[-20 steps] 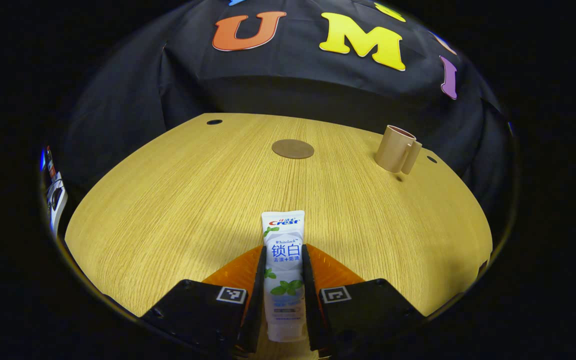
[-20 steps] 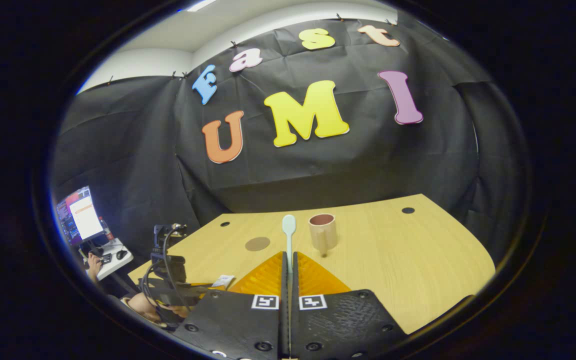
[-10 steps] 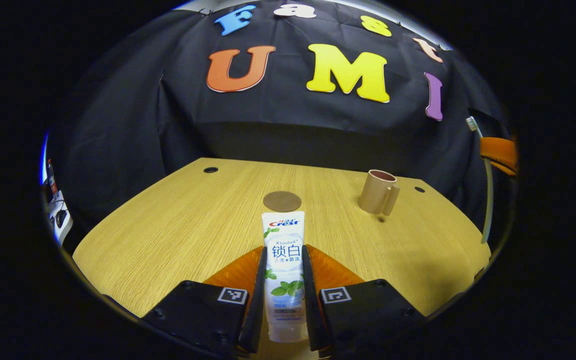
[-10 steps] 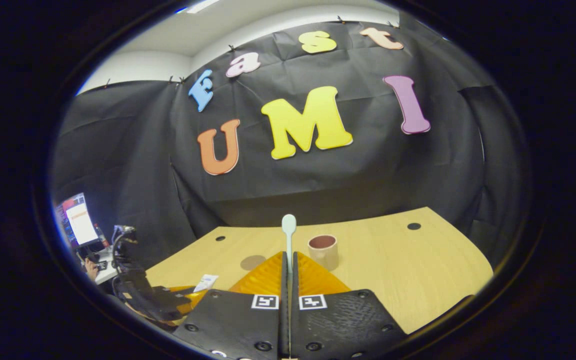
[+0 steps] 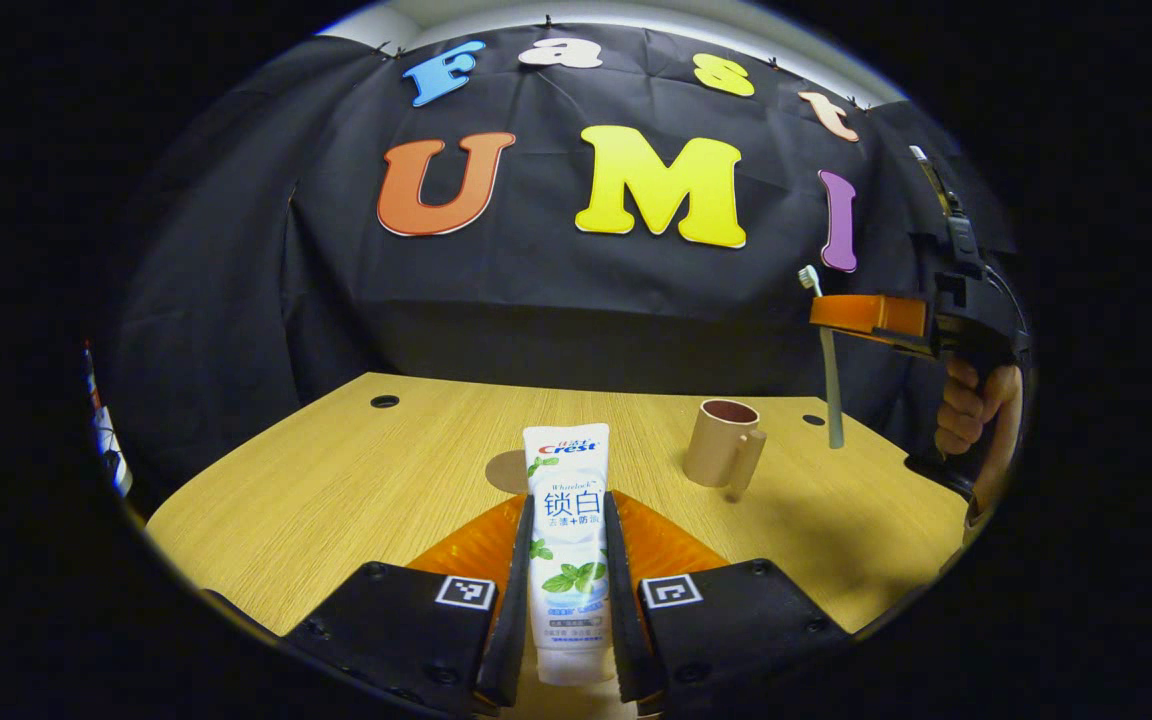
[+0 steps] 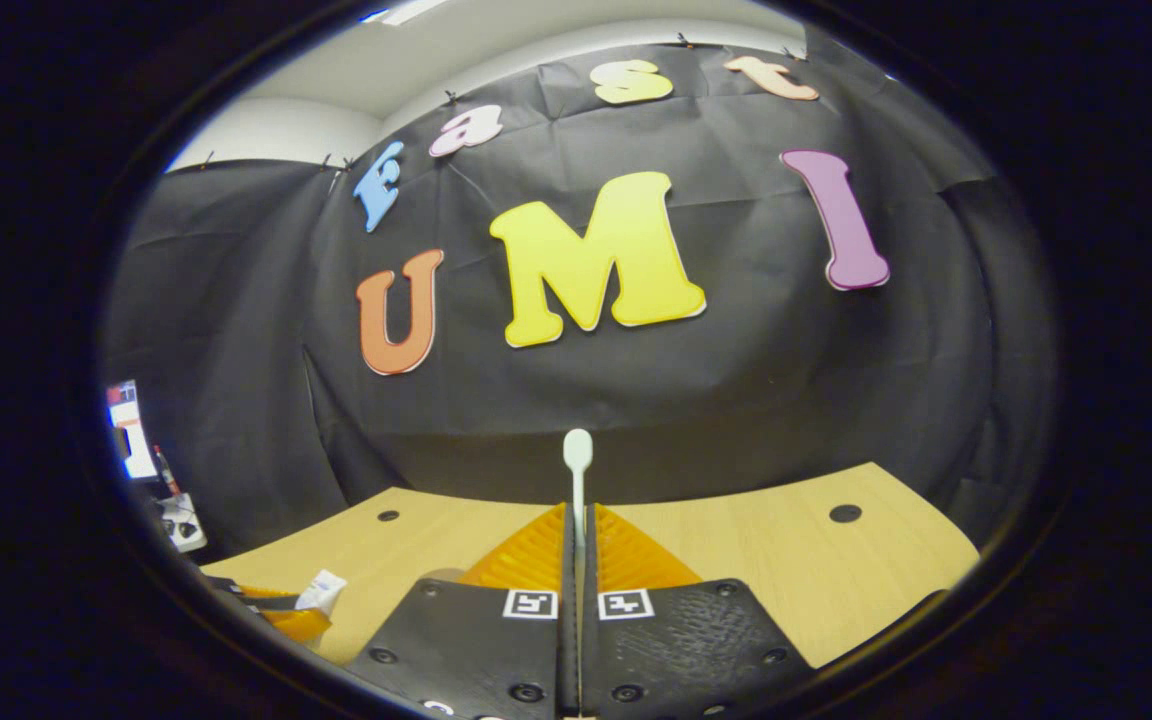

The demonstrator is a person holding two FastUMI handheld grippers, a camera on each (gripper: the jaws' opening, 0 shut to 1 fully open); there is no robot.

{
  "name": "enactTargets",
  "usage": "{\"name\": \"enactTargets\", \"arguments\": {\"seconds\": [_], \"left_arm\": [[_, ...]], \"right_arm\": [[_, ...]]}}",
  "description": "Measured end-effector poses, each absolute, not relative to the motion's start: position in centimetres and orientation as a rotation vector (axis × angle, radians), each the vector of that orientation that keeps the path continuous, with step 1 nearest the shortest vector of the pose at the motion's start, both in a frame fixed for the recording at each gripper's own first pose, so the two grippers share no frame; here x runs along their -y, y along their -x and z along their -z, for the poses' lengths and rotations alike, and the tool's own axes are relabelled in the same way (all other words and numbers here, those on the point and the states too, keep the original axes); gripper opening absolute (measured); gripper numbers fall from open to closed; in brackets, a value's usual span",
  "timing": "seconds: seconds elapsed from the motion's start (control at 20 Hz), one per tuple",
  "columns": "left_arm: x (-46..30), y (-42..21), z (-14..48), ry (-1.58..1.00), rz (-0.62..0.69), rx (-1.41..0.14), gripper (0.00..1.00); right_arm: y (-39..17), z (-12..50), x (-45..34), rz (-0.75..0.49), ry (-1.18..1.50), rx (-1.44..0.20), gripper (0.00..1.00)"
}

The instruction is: Put the toothbrush and toothpaste on the desktop into the cup, then pick up the cup and place it on the coaster on the desktop.

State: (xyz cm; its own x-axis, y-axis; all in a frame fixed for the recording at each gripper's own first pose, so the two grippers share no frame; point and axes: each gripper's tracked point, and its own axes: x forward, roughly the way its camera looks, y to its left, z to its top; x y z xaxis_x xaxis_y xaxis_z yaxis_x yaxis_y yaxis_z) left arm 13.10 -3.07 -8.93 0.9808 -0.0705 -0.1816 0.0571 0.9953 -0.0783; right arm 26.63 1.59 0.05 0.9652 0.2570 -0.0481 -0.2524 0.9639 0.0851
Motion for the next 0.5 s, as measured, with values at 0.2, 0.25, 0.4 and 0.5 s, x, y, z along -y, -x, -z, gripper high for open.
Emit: {"name": "enactTargets", "arguments": {"seconds": [0.2,0.25,0.4,0.5], "left_arm": [[4.2,-14.2,8.8,0.079,0.091,-0.183,0.39],[4.5,-14.4,8.7,0.082,0.098,-0.183,0.39],[4.6,-14.9,7.7,0.066,0.099,-0.161,0.39],[4.5,-15.2,6.9,0.057,0.093,-0.132,0.39]], "right_arm": [[-31.1,-0.8,-2.3,-0.278,-0.077,-0.006,0.00],[-32.2,-1.1,-2.5,-0.283,-0.082,0.013,0.00],[-35.5,-1.1,-2.6,-0.276,-0.072,0.047,0.00],[-36.7,-1.1,-2.7,-0.279,-0.054,0.075,0.01]]}}
